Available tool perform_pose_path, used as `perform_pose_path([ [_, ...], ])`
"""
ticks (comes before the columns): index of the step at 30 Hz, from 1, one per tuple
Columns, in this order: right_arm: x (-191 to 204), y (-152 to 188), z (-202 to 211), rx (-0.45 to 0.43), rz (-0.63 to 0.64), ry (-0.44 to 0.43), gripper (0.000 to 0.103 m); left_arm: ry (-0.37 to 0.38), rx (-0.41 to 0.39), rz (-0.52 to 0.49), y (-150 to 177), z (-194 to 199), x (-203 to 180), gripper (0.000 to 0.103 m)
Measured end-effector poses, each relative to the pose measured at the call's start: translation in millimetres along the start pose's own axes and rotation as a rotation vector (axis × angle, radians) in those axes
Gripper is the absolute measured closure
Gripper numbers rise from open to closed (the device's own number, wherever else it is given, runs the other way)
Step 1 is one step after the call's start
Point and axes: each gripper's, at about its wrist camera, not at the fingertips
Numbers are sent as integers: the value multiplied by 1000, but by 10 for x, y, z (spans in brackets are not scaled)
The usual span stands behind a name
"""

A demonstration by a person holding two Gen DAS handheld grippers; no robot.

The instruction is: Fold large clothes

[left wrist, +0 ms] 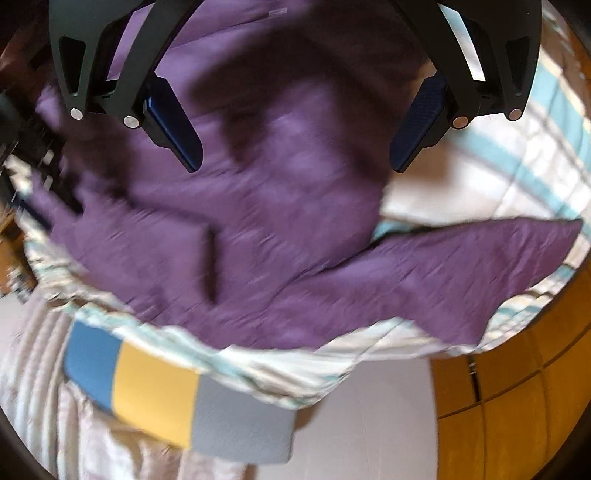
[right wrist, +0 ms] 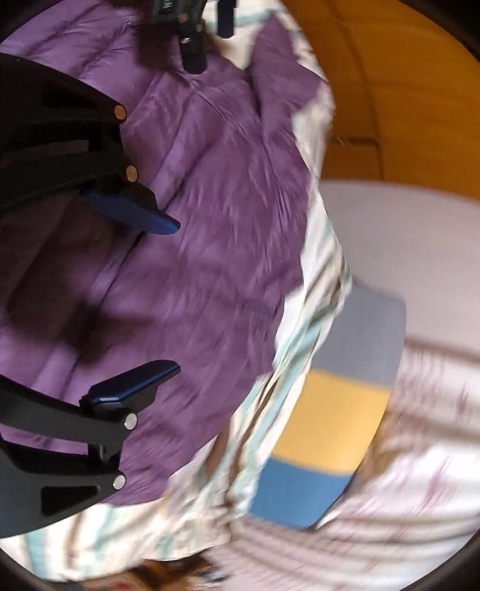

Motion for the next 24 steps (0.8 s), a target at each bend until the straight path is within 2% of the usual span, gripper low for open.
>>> perform_pose_path([
  [2,-175,144,71,18,-109,43,34,51,5,-11,-76,-32,-225,3],
  [4,-292,287,148,42,-202,91,36,71,-1,-32,-144,-136,-461,3],
  [6,-533,495,198,71,-340,133,46,82,15,-49,-220,-327,-700,17],
  [7,-583,519,221,76,-388,146,51,84,27,-56,-230,-424,-787,31],
  [9,-742,663,259,84,-479,161,54,69,67,-69,-272,-695,-929,43],
  [10,-782,714,268,83,-509,159,54,41,71,-76,-275,-808,-938,54],
  [11,-830,765,285,74,-539,156,54,10,71,-82,-276,-918,-936,60],
  [12,-870,795,300,63,-561,153,54,4,64,-79,-271,-962,-915,60],
  [14,-945,820,375,55,-585,157,55,10,21,-52,-258,-953,-785,68],
  [19,-1142,706,378,36,-605,160,56,35,-32,-8,-185,-866,-587,68],
  [22,-1318,509,63,78,-550,203,61,31,-32,-14,-161,-866,-633,68],
  [24,-1432,495,-142,121,-564,206,64,31,-28,-15,-154,-857,-638,68],
])
Point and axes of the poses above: each gripper's, at about its wrist camera, not at the fingertips, and z roughly against the way its jaws point, x to its left, y to its underside, and after that the axes turned 14 degrees about z, right-handed
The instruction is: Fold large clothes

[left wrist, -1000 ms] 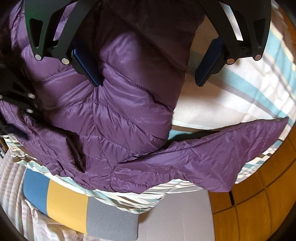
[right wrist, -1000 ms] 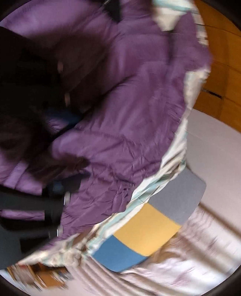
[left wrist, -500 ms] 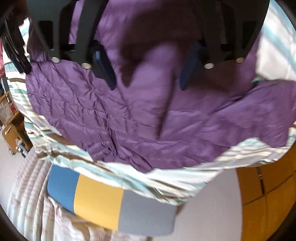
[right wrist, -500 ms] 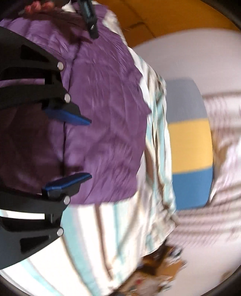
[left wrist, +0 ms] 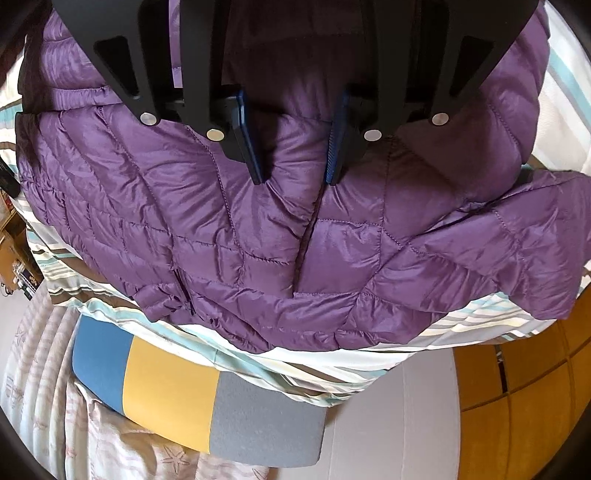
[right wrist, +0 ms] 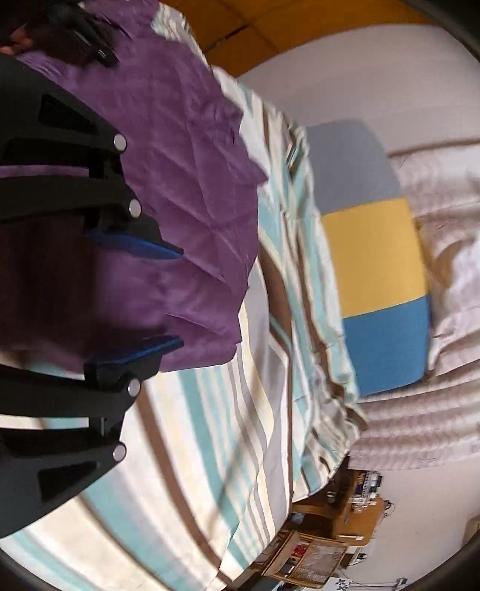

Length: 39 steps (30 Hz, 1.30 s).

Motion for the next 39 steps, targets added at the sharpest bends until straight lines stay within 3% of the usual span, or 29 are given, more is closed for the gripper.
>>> perform_pose_path([
  [3,-125,-72,-387,65,-43,22,68,2,2,-1,10,-21,-8,68],
  [7,-135,-13,-775,143,24,54,69,2,2,-8,14,-48,-17,68],
  [12,-97,11,-870,146,60,79,69,-7,-6,-18,21,-73,-41,68],
  [17,-248,12,-732,108,-7,-15,61,-5,-6,-17,20,-80,-38,67],
  [21,-350,52,-177,38,-69,-41,61,-5,-7,-17,21,-75,-30,67],
  [26,-271,306,191,64,-89,-6,61,-3,-6,-15,18,-75,-32,67],
  [29,-223,485,59,138,-63,55,60,7,-5,-6,16,-63,-19,67],
  [31,-270,572,-49,168,-90,39,58,13,-4,-2,13,-66,-12,67],
  [36,-155,570,-70,172,-27,103,55,2,-5,-14,22,-72,-32,65],
  [37,-136,570,-69,173,-18,118,51,3,-4,-15,25,-69,-33,64],
  [39,-112,575,-70,176,0,158,47,26,8,-21,20,-69,-47,51],
])
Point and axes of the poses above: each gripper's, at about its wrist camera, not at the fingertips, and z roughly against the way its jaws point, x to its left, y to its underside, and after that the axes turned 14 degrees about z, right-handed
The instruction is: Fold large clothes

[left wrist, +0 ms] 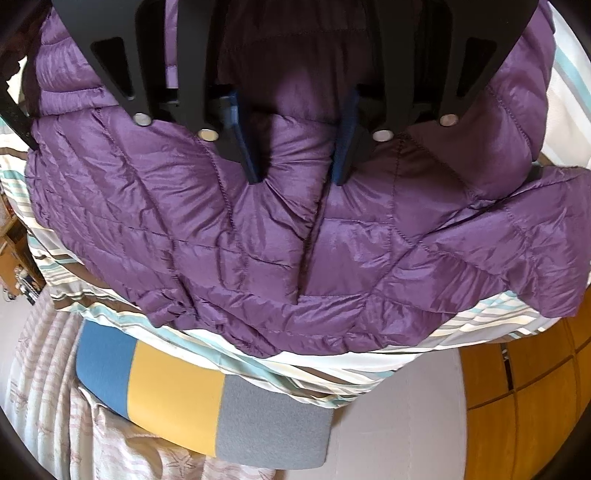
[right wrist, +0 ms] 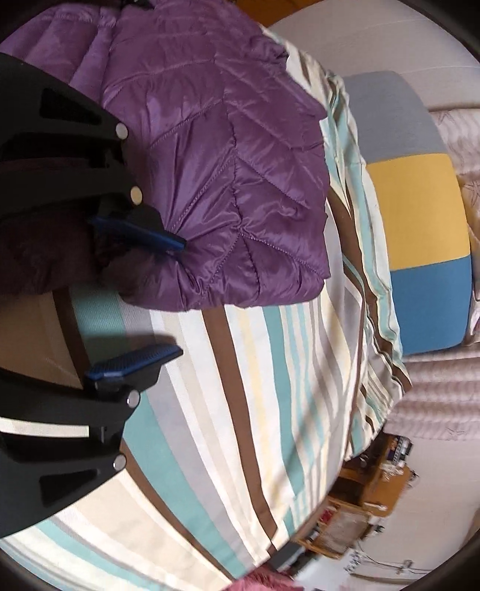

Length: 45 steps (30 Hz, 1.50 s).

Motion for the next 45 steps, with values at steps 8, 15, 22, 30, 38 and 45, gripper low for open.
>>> perform_pose_path([
  [8,17,17,14,5,15,57,37,123,4,73,-15,355,252,7],
  [15,-7,18,14,11,1,61,31,131,-59,343,-163,696,1126,7],
  [22,-31,18,17,14,-9,60,29,2,-206,585,-344,1039,2225,7],
  [30,-14,14,16,15,-2,70,28,-109,-252,877,-450,1065,3371,28],
  [38,30,5,18,19,14,99,26,-123,-293,970,-620,898,3915,28],
  [45,29,5,17,21,15,106,25,-30,-241,1132,-717,816,4356,83],
])
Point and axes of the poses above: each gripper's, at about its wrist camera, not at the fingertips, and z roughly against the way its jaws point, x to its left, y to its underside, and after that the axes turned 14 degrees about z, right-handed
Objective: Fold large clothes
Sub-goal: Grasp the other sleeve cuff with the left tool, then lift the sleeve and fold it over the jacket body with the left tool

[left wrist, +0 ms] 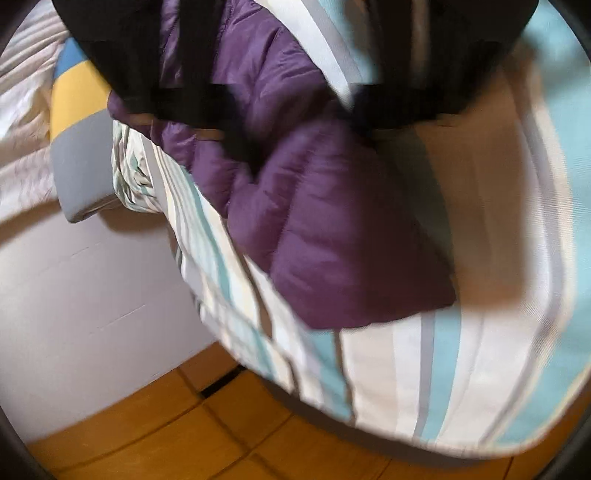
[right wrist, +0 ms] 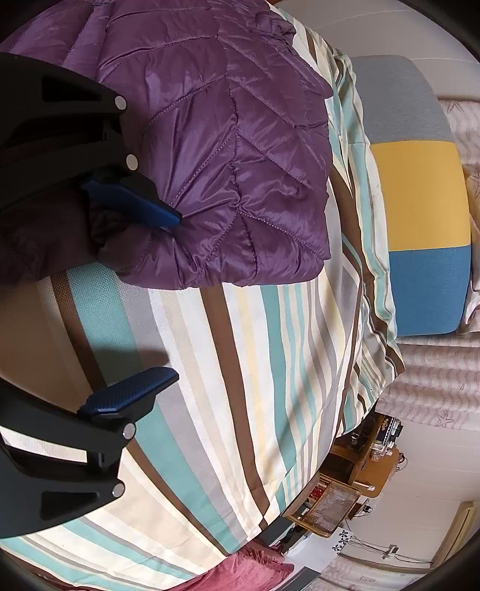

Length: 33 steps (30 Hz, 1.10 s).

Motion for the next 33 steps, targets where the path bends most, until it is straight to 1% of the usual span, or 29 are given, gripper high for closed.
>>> perform_pose_path([
  [1,-9,2,-1,0,-2,-2,25,19,11,16,-19,22,27,90],
  [2,-10,2,-1,1,-3,-3,24,36,-8,20,-28,87,43,92],
  [4,-12,2,-1,1,-6,-5,24,32,-88,-14,9,292,41,92],
  [5,-13,0,0,1,-6,-5,24,34,-113,-27,33,367,48,95],
  [7,-19,-1,0,1,-8,-8,24,29,-189,-43,136,594,115,95],
  [9,-14,0,0,1,-11,-12,24,23,-241,-50,261,743,187,95],
  [12,-13,2,-2,2,-15,-17,24,-7,-304,-124,468,853,154,95],
  [14,-14,2,-1,2,-16,-17,24,-5,-341,-190,641,931,32,95],
  [17,-18,3,-1,2,-18,-20,24,35,-381,-285,860,1028,-244,95],
  [19,-21,2,-4,2,-21,-23,24,85,-397,-378,1066,1103,-496,95],
  [21,-24,2,-5,2,-23,-27,24,133,-401,-475,1295,1151,-726,95],
  [23,-27,3,-4,2,-26,-30,24,193,-392,-579,1592,1168,-962,95],
  [27,-37,8,-1,2,-32,-38,24,282,-325,-735,2187,1131,-1267,95],
  [31,-42,7,-3,2,-34,-40,24,323,-242,-850,2805,1013,-1426,94],
  [33,-41,8,-2,2,-36,-41,24,331,-203,-902,3089,941,-1475,95],
])
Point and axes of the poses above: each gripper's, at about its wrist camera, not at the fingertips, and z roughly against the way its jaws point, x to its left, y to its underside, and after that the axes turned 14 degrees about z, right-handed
